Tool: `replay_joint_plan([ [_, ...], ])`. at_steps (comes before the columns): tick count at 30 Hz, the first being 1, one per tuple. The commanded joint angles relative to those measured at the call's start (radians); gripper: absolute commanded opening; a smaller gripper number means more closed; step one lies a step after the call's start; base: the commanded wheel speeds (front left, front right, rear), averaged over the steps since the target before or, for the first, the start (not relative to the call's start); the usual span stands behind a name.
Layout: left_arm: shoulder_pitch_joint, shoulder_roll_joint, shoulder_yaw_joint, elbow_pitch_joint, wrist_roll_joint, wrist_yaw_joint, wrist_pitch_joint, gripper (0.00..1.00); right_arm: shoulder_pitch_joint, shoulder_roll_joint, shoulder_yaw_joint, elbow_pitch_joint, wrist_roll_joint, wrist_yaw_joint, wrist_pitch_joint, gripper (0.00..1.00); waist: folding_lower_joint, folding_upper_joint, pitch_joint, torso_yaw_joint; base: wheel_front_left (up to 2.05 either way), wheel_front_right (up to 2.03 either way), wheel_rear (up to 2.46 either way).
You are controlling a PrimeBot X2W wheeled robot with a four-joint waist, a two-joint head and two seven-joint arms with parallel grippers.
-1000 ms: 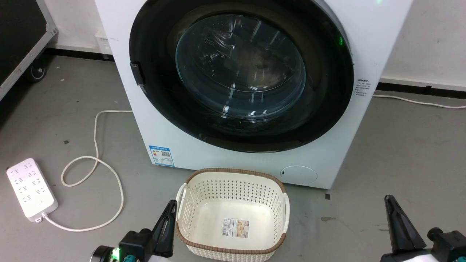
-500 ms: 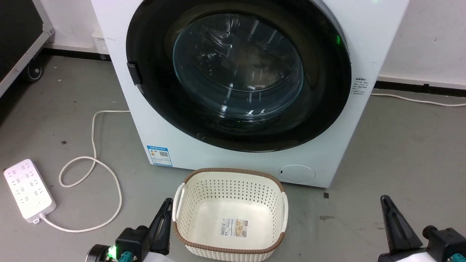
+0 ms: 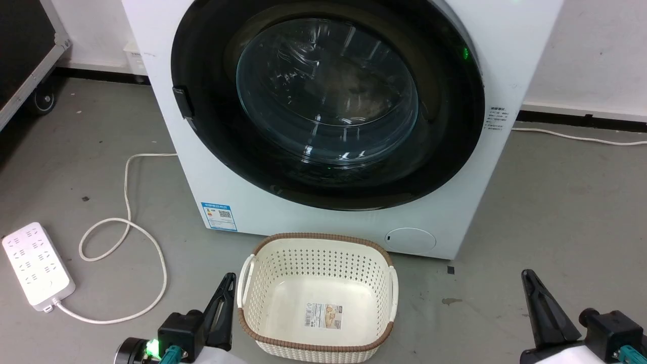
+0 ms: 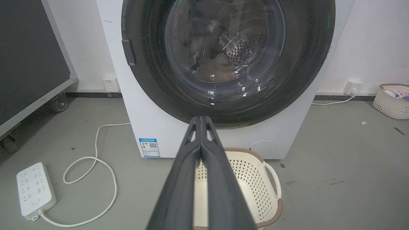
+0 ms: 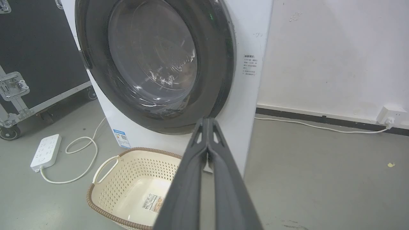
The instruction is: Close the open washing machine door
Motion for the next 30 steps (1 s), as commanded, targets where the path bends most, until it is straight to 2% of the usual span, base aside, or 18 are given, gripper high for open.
replay_joint_plan([
  [1,-0.011,-0.001,0.006,-0.006,0.008,0.005,0.005,0.0,-0.017,0.007,0.003,-0.008,-0.009,0.0,0.003,0.0,0.0,0.0,0.0,-0.001,0.0,0.0,0.0],
  [30,-0.021,-0.005,0.045,-0.048,0.032,0.025,0.075,0.0,-0.044,0.018,0.021,-0.024,-0.047,0.0,0.073,0.0,0.0,0.0,0.006,-0.017,0.0,0.0,0.0],
])
